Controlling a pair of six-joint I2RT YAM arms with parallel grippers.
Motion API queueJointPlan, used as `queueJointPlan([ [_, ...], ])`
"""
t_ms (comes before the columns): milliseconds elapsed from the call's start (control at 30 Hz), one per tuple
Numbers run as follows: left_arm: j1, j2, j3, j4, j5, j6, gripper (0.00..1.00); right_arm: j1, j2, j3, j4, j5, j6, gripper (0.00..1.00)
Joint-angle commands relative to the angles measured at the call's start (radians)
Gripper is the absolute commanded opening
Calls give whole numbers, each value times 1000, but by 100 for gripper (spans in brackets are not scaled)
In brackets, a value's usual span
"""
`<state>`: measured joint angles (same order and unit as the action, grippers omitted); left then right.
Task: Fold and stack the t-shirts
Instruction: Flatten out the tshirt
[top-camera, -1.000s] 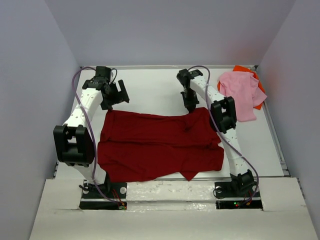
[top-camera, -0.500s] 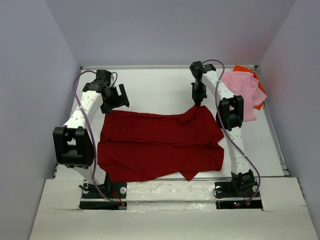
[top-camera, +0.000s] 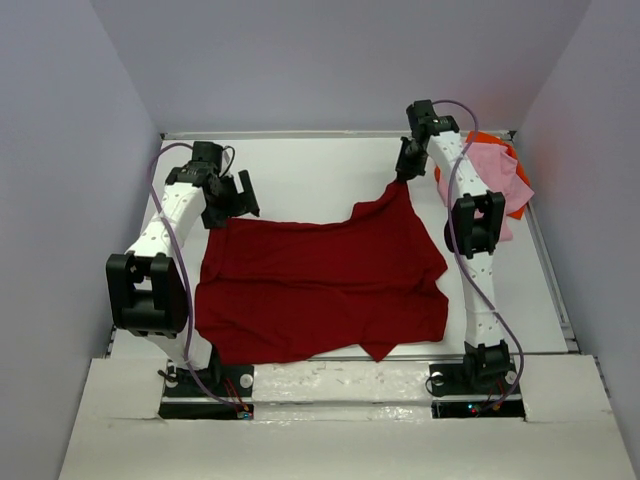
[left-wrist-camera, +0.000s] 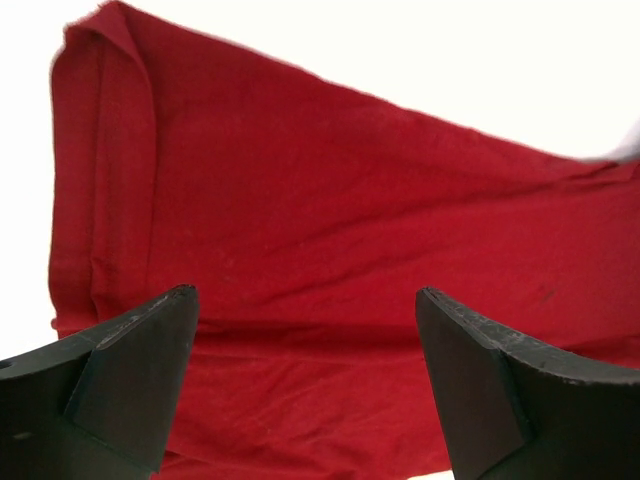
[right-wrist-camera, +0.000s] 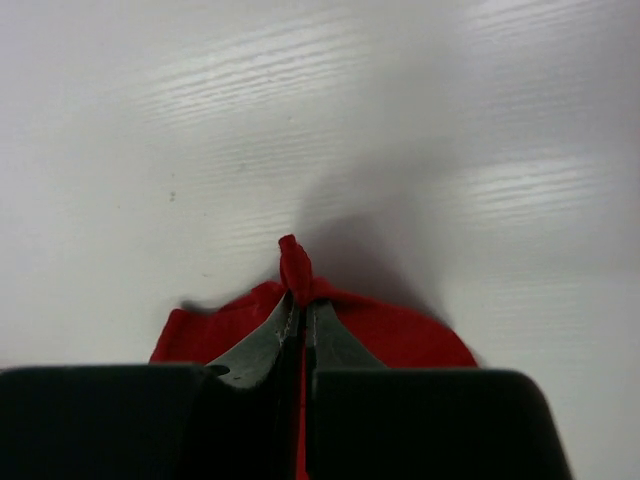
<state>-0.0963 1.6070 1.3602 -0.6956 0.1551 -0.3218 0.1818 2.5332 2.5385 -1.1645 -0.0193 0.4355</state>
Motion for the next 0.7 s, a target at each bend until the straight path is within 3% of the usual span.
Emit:
queueJointPlan([
  [0,4,-38,-41,1,29,20,99,-2,-46,-29,127,-77,9,0],
  [67,4,-41,-52,2,29,21,99,-2,-97,-111,211,-85,12,0],
  [267,4,-42,-42,-12,21,27,99,-22,7,-43,204,-143,14,0],
  [467,4,-53,-42,-36,-5,41,99,-31,-66,-149,364,7,16,0],
  [667,12,7,-49,-25,-46,46,99,-79,53,48,292,-90,32,0],
])
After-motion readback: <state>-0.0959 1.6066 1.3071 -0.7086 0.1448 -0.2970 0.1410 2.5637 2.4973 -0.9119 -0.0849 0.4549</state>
